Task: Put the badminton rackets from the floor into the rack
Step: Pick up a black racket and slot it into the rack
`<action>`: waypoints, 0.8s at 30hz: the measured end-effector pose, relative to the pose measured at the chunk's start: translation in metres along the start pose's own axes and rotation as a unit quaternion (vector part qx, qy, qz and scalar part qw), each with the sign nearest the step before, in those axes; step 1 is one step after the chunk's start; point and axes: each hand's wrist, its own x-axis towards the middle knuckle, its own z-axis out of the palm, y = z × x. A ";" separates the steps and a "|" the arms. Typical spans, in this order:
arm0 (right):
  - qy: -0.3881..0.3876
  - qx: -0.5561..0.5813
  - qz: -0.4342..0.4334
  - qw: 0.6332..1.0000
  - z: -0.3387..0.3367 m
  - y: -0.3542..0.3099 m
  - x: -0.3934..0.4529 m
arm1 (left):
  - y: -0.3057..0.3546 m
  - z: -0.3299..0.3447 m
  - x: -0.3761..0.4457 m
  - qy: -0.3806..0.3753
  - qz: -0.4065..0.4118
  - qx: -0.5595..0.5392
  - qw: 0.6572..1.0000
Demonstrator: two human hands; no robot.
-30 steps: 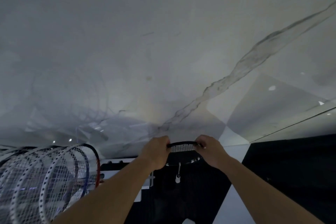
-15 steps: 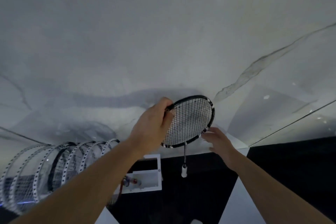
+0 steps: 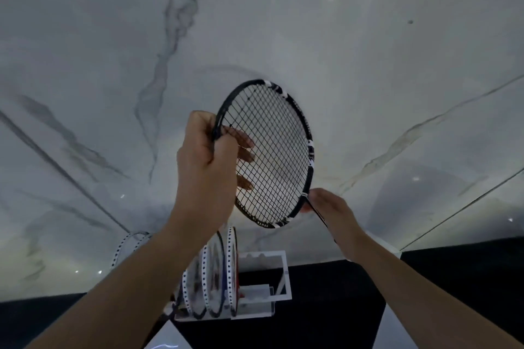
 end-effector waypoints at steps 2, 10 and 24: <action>-0.012 0.000 -0.033 0.999 0.015 -0.016 -0.006 | 0.016 -0.021 -0.003 -0.005 -0.035 -0.040 0.999; -0.086 0.002 -0.079 0.993 0.083 -0.066 -0.032 | 0.087 -0.083 -0.009 -0.058 -0.030 -0.047 0.997; -0.124 -0.013 0.067 0.990 0.116 -0.021 -0.010 | 0.050 -0.076 -0.022 -0.145 -0.111 0.073 0.981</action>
